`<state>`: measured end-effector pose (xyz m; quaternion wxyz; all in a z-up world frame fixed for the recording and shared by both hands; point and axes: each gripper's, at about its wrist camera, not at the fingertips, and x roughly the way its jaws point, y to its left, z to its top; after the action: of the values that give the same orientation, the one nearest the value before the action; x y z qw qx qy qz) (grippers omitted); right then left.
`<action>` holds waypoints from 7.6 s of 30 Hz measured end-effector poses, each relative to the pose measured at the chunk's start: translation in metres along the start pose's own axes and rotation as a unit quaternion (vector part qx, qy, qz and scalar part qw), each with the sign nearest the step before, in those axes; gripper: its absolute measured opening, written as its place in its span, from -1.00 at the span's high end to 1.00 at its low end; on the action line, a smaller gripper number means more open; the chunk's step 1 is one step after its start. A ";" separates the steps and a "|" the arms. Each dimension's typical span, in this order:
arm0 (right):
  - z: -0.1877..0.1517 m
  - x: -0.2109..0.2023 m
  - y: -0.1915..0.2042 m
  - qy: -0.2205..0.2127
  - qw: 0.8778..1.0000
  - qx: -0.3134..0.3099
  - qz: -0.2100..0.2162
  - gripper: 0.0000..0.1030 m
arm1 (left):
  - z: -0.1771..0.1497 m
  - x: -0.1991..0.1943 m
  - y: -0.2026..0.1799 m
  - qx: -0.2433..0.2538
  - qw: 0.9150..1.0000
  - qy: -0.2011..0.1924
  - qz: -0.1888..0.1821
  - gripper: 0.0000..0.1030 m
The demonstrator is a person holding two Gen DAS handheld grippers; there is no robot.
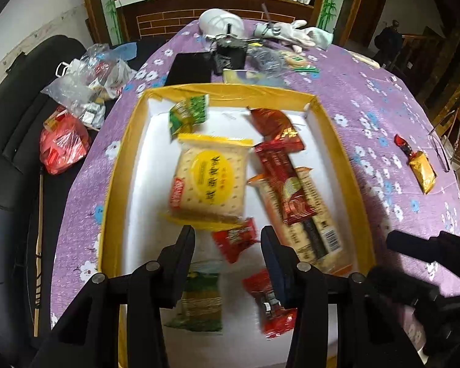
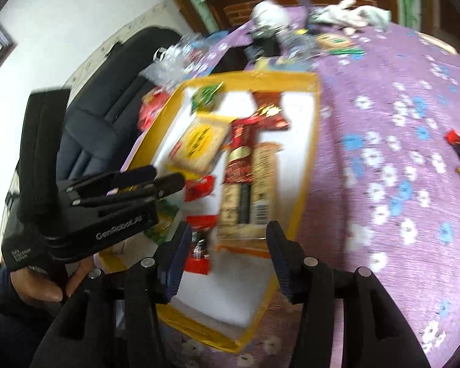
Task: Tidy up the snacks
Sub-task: 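Move both grippers back toward the remaining snacks on the tablecloth, then grasp the yellow pastry pack with right gripper while left grasps a red chocolate bar, then carry the yellow pack and red chocolate bar over the white tray with both grippers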
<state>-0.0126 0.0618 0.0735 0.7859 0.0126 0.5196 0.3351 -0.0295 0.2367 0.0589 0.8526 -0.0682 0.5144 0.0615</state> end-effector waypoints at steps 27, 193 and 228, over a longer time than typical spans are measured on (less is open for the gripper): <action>-0.058 -0.097 -0.158 -0.080 0.968 0.225 -0.081 -0.17 | 0.001 -0.012 -0.129 0.111 0.988 -0.018 -0.110 -0.07; -0.094 -0.097 -0.186 -0.027 0.966 0.164 -0.198 0.16 | -0.006 0.013 -0.222 0.192 0.971 0.025 -0.138 0.33; -0.038 -0.058 -0.096 -0.014 0.989 0.045 -0.142 0.16 | 0.008 -0.001 -0.076 0.028 0.996 -0.003 -0.082 0.32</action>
<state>-0.0079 -0.0566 0.0673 0.8310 -0.0213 0.5199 0.1967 -0.0093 0.1633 0.0676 0.8579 -0.0861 0.5060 -0.0233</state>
